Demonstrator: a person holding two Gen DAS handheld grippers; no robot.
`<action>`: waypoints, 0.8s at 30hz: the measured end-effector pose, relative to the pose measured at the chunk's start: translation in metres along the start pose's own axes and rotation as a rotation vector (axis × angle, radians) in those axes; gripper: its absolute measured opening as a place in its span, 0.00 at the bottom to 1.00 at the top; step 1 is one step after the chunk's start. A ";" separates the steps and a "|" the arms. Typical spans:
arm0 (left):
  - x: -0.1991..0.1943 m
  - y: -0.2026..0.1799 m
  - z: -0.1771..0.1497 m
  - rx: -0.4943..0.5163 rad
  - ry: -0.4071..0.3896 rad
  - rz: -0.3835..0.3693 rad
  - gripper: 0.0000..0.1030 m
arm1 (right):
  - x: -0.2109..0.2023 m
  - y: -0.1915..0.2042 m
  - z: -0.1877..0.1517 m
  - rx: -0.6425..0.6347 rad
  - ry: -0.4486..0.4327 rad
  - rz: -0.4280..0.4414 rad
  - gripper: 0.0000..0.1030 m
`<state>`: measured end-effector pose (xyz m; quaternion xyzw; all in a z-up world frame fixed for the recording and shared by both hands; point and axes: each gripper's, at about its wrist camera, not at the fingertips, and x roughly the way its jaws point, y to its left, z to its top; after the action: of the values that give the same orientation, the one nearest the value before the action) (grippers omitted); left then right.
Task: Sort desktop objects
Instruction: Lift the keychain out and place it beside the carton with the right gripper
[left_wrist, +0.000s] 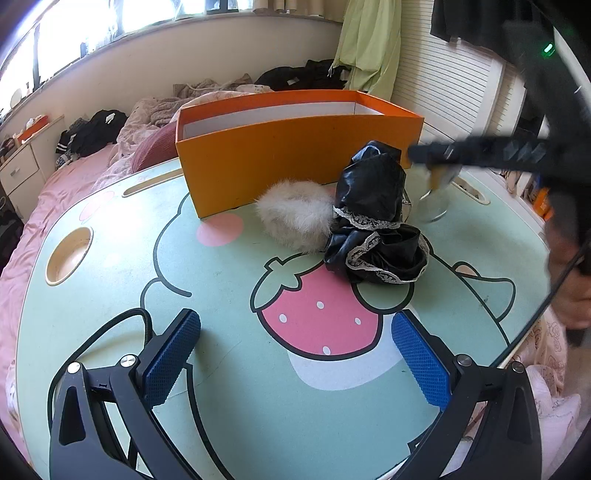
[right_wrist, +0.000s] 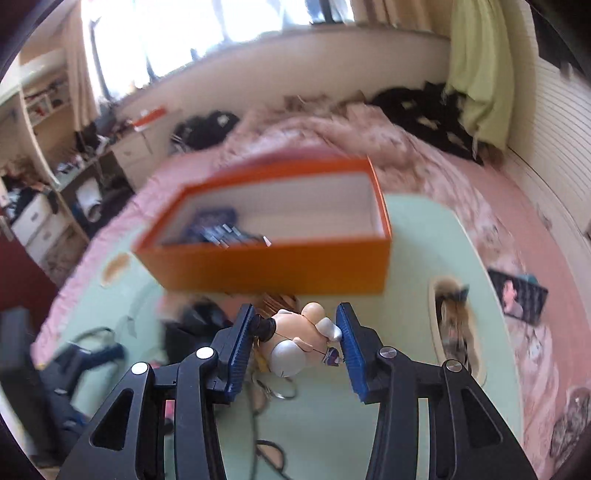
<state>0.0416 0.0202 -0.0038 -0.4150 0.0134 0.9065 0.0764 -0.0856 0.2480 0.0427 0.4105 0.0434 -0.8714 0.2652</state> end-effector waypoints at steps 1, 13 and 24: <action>0.000 0.000 0.000 0.000 0.000 0.000 1.00 | 0.009 -0.001 -0.001 0.012 0.022 0.005 0.42; 0.000 -0.002 0.000 0.000 0.000 0.001 1.00 | -0.040 0.008 -0.044 -0.025 -0.150 0.009 0.81; 0.001 -0.002 0.000 0.002 0.000 0.003 1.00 | -0.021 0.013 -0.086 -0.126 -0.120 -0.064 0.88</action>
<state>0.0416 0.0227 -0.0040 -0.4148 0.0150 0.9066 0.0756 -0.0092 0.2712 0.0035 0.3383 0.0955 -0.8980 0.2645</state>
